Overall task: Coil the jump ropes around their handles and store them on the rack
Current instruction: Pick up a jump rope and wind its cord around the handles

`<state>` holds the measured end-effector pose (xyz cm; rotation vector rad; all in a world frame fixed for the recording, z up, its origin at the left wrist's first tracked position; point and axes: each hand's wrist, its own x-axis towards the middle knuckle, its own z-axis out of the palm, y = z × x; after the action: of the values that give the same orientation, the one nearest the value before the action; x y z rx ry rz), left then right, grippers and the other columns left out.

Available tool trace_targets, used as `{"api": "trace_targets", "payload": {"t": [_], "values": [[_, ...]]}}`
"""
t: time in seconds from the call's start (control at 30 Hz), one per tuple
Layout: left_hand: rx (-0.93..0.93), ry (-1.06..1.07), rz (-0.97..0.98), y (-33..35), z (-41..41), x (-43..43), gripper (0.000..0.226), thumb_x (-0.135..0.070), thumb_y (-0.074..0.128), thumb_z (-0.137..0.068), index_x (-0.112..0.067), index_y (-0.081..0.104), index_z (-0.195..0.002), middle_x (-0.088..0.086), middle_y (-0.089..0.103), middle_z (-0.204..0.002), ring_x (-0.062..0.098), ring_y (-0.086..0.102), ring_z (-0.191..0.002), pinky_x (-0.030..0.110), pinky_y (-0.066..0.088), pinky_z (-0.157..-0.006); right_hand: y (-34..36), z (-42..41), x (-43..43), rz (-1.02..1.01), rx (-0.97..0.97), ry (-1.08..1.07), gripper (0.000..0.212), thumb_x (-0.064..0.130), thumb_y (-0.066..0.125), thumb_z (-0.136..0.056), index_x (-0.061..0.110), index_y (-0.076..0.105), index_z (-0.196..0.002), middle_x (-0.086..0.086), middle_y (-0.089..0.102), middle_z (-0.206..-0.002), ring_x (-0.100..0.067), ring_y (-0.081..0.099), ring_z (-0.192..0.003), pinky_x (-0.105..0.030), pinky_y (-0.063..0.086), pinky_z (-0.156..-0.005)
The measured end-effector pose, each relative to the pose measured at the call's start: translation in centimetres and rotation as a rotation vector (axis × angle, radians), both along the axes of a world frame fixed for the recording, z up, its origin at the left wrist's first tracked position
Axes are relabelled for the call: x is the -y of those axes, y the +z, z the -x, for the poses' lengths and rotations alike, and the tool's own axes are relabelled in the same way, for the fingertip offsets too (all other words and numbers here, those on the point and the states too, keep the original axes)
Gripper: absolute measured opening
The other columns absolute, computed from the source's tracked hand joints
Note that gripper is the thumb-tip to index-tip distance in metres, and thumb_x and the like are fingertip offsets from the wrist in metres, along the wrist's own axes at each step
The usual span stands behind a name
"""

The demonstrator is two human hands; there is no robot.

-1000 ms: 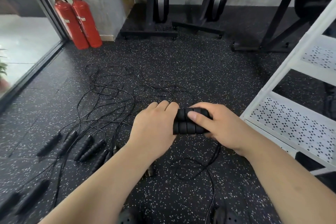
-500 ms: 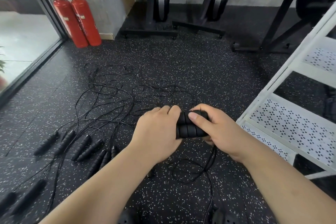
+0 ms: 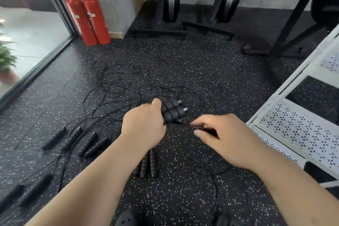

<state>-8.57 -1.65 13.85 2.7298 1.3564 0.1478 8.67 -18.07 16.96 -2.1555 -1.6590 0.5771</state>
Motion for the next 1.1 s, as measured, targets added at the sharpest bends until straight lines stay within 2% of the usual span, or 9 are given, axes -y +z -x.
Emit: {"api": "trace_targets", "payload": {"t": [0.1,0.27,0.4,0.53,0.73,0.83,0.97,1.03,1.1], "values": [[-0.058,-0.056,-0.022,-0.7,-0.1,0.7,0.039,-0.041,0.068,-0.092,-0.024,0.036,-0.106,-0.001,0.062,-0.098,0.029,0.067,-0.088,0.036,0.043,-0.065,1.2,0.1,0.0,-0.135,0.035,0.024,0.021,0.045,0.066,-0.101,0.048,0.073,-0.121,0.029,0.073,-0.092,0.006,0.068,-0.082,-0.024,0.056,-0.076],[-0.104,-0.224,-0.027,-1.3,-1.0,3.2,0.045,-0.044,0.07,-0.092,-0.024,0.044,-0.124,-0.003,0.061,-0.101,0.028,0.068,-0.092,0.037,0.042,-0.066,1.2,-1.1,-1.1,-0.327,-0.088,-0.062,0.01,0.036,0.078,-0.096,0.043,0.079,-0.103,0.029,0.074,-0.09,0.004,0.071,-0.091,-0.03,0.058,-0.085],[-0.068,-0.391,-0.048,-1.5,-1.4,4.5,0.048,-0.044,0.066,-0.093,-0.026,0.043,-0.131,-0.003,0.062,-0.112,0.027,0.067,-0.099,0.036,0.042,-0.07,0.4,-2.4,-1.8,-0.307,-0.118,-0.119,0.01,0.043,0.086,-0.086,0.041,0.079,-0.094,0.026,0.076,-0.09,0.001,0.072,-0.092,-0.037,0.06,-0.089],[0.028,-0.52,-0.083,-1.1,-1.2,4.1,0.045,-0.045,0.065,-0.091,-0.028,0.043,-0.126,-0.007,0.059,-0.11,0.024,0.064,-0.1,0.036,0.042,-0.073,0.1,-3.5,-1.9,-0.266,-0.209,-0.178,0.017,0.047,0.092,-0.078,0.037,0.079,-0.081,0.02,0.077,-0.086,-0.003,0.073,-0.086,-0.042,0.061,-0.087],[0.195,-0.688,-0.085,-1.2,-0.7,2.9,0.045,-0.046,0.073,-0.078,-0.027,0.055,-0.114,-0.011,0.062,-0.095,0.02,0.064,-0.084,0.038,0.054,-0.068,-0.1,-4.0,-2.2,-0.195,-0.369,-0.165,0.027,0.049,0.088,-0.077,0.025,0.077,-0.076,0.008,0.076,-0.079,-0.01,0.07,-0.076,-0.034,0.057,-0.079],[0.352,-0.644,0.052,-0.2,-0.4,2.9,0.04,-0.044,0.072,-0.076,-0.029,0.058,-0.111,-0.014,0.062,-0.092,0.017,0.063,-0.082,0.039,0.054,-0.069,-0.2,-3.7,-2.2,-0.232,-0.642,-0.193,0.032,0.044,0.084,-0.083,0.014,0.074,-0.078,0.004,0.069,-0.071,-0.009,0.06,-0.065,-0.021,0.048,-0.065],[0.543,-0.425,0.288,1.8,-0.4,3.5,0.037,-0.047,0.066,-0.072,-0.038,0.054,-0.105,-0.016,0.062,-0.082,0.01,0.058,-0.075,0.033,0.05,-0.069,-1.8,-1.3,-3.2,-0.226,-1.017,-0.291,0.029,0.037,0.074,-0.098,0.014,0.07,-0.081,-0.004,0.064,-0.077,-0.017,0.056,-0.072,-0.032,0.044,-0.071],[0.6,-0.26,0.369,2.5,-0.6,3.2,0.034,-0.04,0.072,-0.073,-0.036,0.054,-0.102,-0.012,0.066,-0.078,0.01,0.061,-0.071,0.035,0.053,-0.068,-2.9,0.6,-3.7,-0.239,-1.049,-0.341,0.034,0.023,0.06,-0.109,0.018,0.072,-0.078,-0.007,0.062,-0.073,-0.019,0.052,-0.067,-0.036,0.042,-0.068],[0.614,-0.098,0.367,2.7,-0.7,2.4,0.031,-0.035,0.077,-0.077,-0.033,0.055,-0.098,-0.01,0.069,-0.075,0.012,0.064,-0.07,0.035,0.054,-0.066,-3.6,2.5,-3.8,-0.191,-0.959,-0.389,0.05,0.03,0.05,-0.114,0.024,0.071,-0.069,-0.007,0.056,-0.068,-0.018,0.046,-0.059,-0.035,0.039,-0.062]]}}
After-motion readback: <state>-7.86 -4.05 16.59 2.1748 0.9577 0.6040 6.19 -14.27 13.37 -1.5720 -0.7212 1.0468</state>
